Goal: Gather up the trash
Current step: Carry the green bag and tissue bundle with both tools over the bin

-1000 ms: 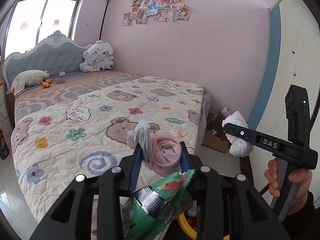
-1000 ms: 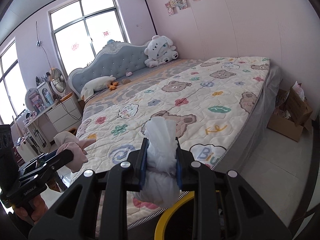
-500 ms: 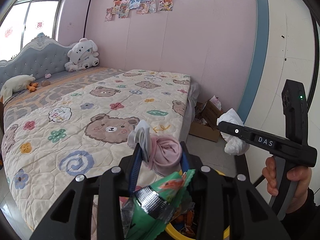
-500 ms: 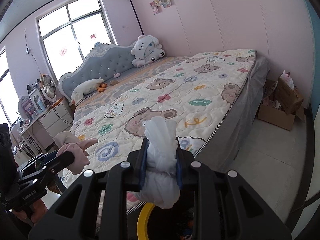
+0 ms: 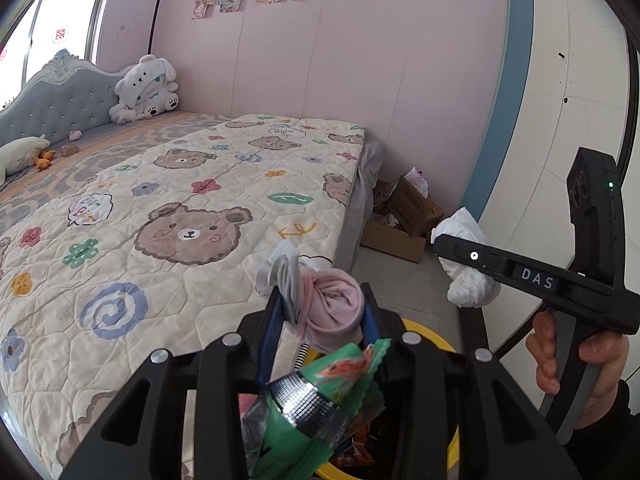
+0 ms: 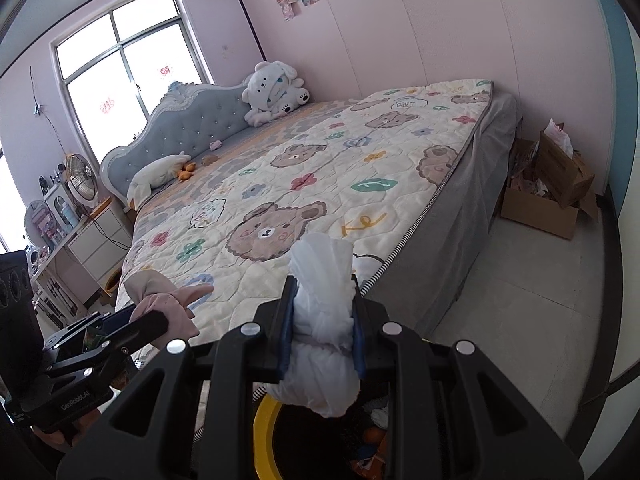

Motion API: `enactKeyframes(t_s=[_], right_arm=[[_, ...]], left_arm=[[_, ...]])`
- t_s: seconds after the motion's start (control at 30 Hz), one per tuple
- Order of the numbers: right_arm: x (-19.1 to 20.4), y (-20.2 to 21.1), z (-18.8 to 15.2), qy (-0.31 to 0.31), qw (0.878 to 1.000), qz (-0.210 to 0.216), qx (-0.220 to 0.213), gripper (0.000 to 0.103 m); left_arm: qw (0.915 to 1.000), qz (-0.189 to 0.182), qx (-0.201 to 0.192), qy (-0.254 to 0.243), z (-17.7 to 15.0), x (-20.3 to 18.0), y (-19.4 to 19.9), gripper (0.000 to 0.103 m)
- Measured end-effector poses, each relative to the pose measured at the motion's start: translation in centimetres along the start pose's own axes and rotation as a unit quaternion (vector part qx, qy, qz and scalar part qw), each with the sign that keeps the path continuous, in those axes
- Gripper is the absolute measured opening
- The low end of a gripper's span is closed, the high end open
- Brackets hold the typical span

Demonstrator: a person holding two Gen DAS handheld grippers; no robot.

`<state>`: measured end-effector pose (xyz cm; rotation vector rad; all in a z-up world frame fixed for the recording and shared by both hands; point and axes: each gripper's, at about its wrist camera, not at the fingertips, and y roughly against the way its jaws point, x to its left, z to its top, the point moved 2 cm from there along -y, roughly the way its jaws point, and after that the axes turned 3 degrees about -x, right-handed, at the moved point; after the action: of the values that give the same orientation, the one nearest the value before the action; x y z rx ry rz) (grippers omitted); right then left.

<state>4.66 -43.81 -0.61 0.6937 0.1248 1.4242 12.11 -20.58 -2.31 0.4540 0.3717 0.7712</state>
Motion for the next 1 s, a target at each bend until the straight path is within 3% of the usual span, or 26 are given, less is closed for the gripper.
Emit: enactKeyframes(t_s=[1.0], right_arm=[[-4.2,-2.4,-5.3,-0.054,0.996,-0.029,0.063,0.024]], left_arm=[[0.9914,-0.046,0.121,0.022,-6.6,-1.9,-6.7,0.038]])
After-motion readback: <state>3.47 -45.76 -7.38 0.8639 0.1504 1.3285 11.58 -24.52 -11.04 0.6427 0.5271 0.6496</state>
